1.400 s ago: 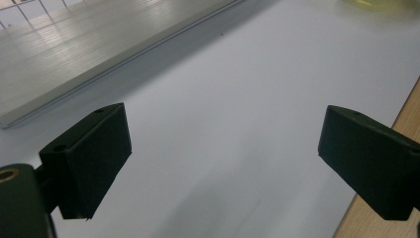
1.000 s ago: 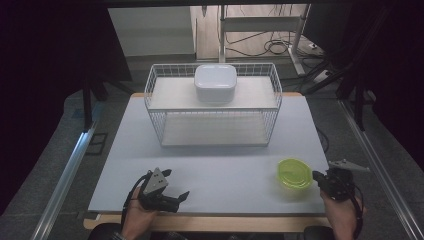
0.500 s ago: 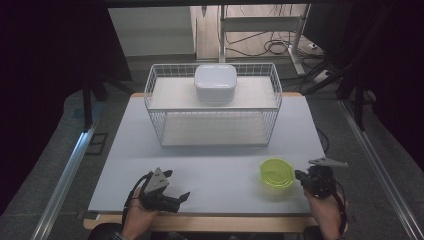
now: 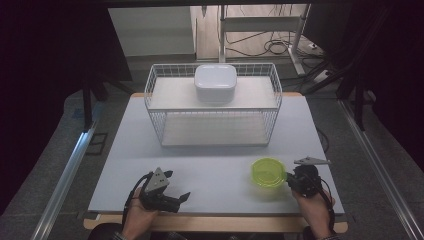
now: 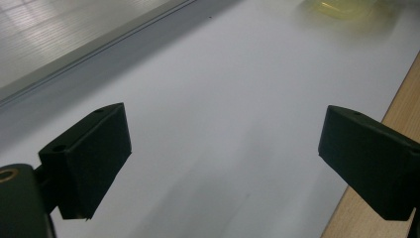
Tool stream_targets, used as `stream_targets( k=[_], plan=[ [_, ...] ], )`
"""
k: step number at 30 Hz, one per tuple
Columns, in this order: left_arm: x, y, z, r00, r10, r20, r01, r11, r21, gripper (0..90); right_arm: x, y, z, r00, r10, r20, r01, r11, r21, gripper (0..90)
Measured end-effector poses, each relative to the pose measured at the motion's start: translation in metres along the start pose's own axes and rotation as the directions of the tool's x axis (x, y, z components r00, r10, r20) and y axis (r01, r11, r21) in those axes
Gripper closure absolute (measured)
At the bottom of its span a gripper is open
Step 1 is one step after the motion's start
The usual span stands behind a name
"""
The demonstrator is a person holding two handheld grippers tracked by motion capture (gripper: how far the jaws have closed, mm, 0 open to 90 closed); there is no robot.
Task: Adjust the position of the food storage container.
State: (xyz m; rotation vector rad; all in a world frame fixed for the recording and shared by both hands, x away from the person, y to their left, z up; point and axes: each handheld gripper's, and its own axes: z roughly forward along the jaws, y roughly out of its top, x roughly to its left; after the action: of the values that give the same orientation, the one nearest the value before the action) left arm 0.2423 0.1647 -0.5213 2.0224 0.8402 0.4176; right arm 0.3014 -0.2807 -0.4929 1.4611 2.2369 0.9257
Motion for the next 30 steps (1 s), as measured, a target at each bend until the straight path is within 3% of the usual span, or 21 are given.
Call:
stream_targets(
  k=[4, 11, 19, 24, 27, 30],
  plan=[
    [0.0, 0.0, 0.001, 1.0, -0.001, 0.001, 0.001, 1.0, 0.004, 5.6, -0.002, -0.002, 0.004, 0.9991, 0.019, -0.039, -0.019, 1.0, 0.008, 89.2],
    [0.0, 0.0, 0.002, 1.0, -0.004, 0.004, 0.004, 0.9999, 0.011, 5.6, 0.003, 0.002, 0.012, 0.995, 0.007, -0.1, -0.007, 1.0, -0.005, 89.0],
    [0.0, -0.001, 0.004, 0.9999, -0.008, 0.007, 0.008, 0.9998, 0.016, 5.6, 0.021, 0.01, 0.028, 0.9841, -0.002, -0.177, 0.005, 1.0, 0.019, 88.9],
    [0.0, -0.001, 0.004, 0.9999, -0.01, 0.008, 0.01, 0.9998, 0.019, 5.6, 0.037, 0.015, 0.039, 0.9754, -0.028, -0.219, 0.037, 0.999, 0.034, 89.0],
    [0.0, -0.001, 0.004, 0.9999, -0.008, 0.007, 0.008, 0.9998, 0.02, 5.6, 0.043, 0.016, 0.043, 0.9721, -0.046, -0.23, 0.056, 0.998, 0.037, 88.9],
    [0.0, -0.001, 0.004, 0.9999, -0.008, 0.008, 0.008, 0.9998, 0.021, 5.6, 0.044, 0.015, 0.042, 0.9756, -0.06, -0.212, 0.069, 0.997, 0.036, 88.5]
  ],
)
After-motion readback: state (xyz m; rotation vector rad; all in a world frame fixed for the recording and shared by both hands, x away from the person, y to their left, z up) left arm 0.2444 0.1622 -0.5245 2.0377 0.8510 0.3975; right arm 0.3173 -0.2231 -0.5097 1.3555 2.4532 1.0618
